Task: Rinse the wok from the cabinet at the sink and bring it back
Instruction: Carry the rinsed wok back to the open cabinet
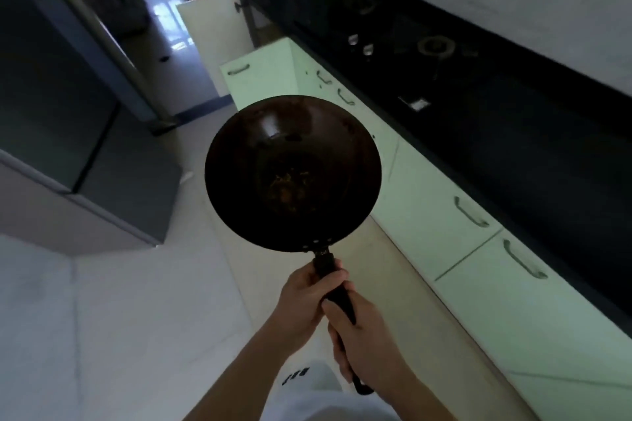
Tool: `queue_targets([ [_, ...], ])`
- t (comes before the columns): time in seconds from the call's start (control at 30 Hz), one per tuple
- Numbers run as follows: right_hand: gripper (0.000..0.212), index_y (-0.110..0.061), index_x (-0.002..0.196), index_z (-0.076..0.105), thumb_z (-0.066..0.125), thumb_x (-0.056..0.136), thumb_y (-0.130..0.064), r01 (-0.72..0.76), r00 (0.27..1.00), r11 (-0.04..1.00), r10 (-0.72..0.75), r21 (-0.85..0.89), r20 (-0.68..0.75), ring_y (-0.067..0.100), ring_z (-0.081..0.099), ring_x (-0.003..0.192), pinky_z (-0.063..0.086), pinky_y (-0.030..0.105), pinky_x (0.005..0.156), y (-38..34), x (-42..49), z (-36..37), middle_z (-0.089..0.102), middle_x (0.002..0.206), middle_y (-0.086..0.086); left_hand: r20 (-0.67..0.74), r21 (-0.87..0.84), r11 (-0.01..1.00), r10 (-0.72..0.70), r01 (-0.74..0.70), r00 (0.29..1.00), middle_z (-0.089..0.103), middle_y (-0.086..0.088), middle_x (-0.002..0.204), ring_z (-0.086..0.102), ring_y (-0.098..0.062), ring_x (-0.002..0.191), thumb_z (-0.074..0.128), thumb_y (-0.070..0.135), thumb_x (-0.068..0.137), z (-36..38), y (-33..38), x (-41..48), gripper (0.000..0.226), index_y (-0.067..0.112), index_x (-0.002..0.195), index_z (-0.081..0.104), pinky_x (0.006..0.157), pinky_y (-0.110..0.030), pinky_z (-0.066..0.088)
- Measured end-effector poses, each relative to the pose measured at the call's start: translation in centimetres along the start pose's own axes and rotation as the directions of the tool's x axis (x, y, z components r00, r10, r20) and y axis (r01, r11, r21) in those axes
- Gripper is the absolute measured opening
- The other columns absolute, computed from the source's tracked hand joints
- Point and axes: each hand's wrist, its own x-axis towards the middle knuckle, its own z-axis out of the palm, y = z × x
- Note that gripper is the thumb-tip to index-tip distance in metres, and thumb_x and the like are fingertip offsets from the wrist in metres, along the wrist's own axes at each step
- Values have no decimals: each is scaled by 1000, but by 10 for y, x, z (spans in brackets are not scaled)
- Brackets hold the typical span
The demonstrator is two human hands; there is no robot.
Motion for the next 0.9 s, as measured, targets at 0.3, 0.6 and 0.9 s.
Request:
queue_targets([
  [0.3, 26, -7, 83, 52, 52, 103, -24, 56, 957, 996, -35, -65, 288, 15, 42, 33, 36, 25, 35, -48, 88, -2, 50, 53, 1, -220, -173, 967, 147, -187, 964, 65, -13, 84, 68, -22, 76, 63, -2, 86, -16, 54, 39, 26, -7, 112, 59, 75, -29, 58],
  [0.6, 28, -7, 80, 52, 51, 104, -23, 89, 923, 988, -35, -124, 384, 14, 43, 33, 37, 25, 36, -85, 183, 47, 51, 52, 3, -250, -216, 939, 211, -267, 945, 65, -14, 86, 67, -24, 83, 67, 4, 85, -86, 110, 93, 35, -8, 116, 58, 82, -32, 58],
  [0.9, 29, -5, 80, 52, 50, 105, -22, 73, 934, 985, -12, -159, 357, 17, 41, 34, 37, 25, 36, -145, 314, 140, 49, 52, 6, -199, -211, 942, 220, -261, 955, 67, -13, 86, 68, -23, 85, 67, 5, 88, -194, 220, 172, 30, -4, 115, 59, 84, -32, 57],
])
